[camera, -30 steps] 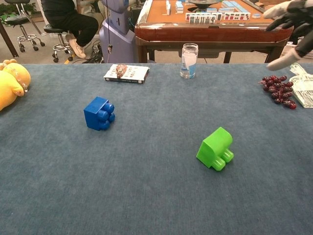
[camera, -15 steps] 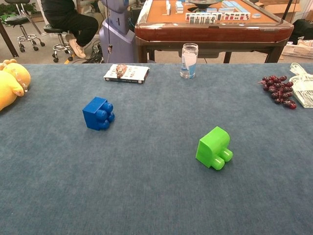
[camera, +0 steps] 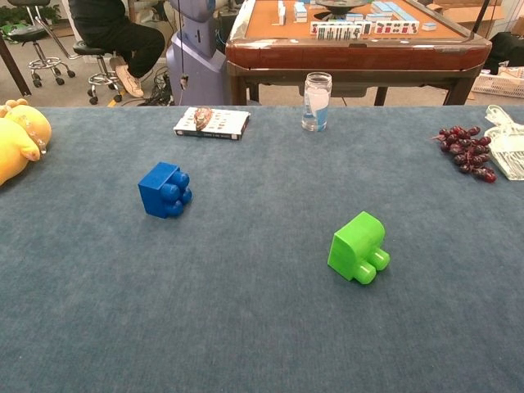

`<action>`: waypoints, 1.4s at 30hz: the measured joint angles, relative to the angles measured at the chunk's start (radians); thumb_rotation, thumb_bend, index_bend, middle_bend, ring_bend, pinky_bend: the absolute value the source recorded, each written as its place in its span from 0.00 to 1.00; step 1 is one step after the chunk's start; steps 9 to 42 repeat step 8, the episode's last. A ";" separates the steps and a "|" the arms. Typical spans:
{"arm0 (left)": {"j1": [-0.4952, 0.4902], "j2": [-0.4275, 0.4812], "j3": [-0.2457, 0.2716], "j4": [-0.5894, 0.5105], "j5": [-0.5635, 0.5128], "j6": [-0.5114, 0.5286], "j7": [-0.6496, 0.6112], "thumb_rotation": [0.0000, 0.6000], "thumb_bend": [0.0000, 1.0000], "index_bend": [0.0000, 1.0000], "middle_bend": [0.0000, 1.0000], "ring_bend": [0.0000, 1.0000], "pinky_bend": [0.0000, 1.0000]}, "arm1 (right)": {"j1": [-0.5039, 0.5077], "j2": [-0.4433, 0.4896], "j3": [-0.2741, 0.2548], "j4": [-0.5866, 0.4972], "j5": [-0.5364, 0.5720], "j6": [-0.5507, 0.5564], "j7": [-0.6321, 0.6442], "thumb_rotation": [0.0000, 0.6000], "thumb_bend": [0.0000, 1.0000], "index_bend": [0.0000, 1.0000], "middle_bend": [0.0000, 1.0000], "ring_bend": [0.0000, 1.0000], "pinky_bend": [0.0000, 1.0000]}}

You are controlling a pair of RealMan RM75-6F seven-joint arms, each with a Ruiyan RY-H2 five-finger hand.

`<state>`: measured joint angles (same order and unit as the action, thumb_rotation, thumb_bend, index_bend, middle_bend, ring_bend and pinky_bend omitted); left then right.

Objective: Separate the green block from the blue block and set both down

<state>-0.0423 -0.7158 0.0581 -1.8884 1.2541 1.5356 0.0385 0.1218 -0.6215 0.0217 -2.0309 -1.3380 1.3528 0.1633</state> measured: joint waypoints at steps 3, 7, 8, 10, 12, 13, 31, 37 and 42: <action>-0.001 -0.004 -0.009 -0.001 -0.002 -0.012 0.007 1.00 0.01 0.13 0.35 0.31 0.53 | -0.004 -0.003 -0.001 -0.002 -0.010 -0.005 0.002 1.00 0.00 0.10 0.09 0.00 0.01; -0.004 -0.012 -0.018 -0.001 -0.004 -0.031 0.020 1.00 0.01 0.15 0.35 0.31 0.53 | -0.005 0.001 0.002 -0.009 -0.010 -0.013 0.000 1.00 0.00 0.10 0.09 0.00 0.01; -0.004 -0.015 -0.019 -0.001 -0.003 -0.034 0.024 1.00 0.01 0.15 0.35 0.31 0.53 | -0.006 0.001 0.002 -0.010 -0.010 -0.015 0.000 1.00 0.00 0.10 0.09 0.00 0.01; -0.004 -0.015 -0.019 -0.001 -0.003 -0.034 0.024 1.00 0.01 0.15 0.35 0.31 0.53 | -0.006 0.001 0.002 -0.010 -0.010 -0.015 0.000 1.00 0.00 0.10 0.09 0.00 0.01; -0.004 -0.015 -0.019 -0.001 -0.003 -0.034 0.024 1.00 0.01 0.15 0.35 0.31 0.53 | -0.006 0.001 0.002 -0.010 -0.010 -0.015 0.000 1.00 0.00 0.10 0.09 0.00 0.01; -0.004 -0.015 -0.019 -0.001 -0.003 -0.034 0.024 1.00 0.01 0.15 0.35 0.31 0.53 | -0.006 0.001 0.002 -0.010 -0.010 -0.015 0.000 1.00 0.00 0.10 0.09 0.00 0.01; -0.004 -0.015 -0.019 -0.001 -0.003 -0.034 0.024 1.00 0.01 0.15 0.35 0.31 0.53 | -0.006 0.001 0.002 -0.010 -0.010 -0.015 0.000 1.00 0.00 0.10 0.09 0.00 0.01; -0.004 -0.015 -0.019 -0.001 -0.003 -0.034 0.024 1.00 0.01 0.15 0.35 0.31 0.53 | -0.006 0.001 0.002 -0.010 -0.010 -0.015 0.000 1.00 0.00 0.10 0.09 0.00 0.01; -0.004 -0.015 -0.019 -0.001 -0.003 -0.034 0.024 1.00 0.01 0.15 0.35 0.31 0.53 | -0.006 0.001 0.002 -0.010 -0.010 -0.015 0.000 1.00 0.00 0.10 0.09 0.00 0.01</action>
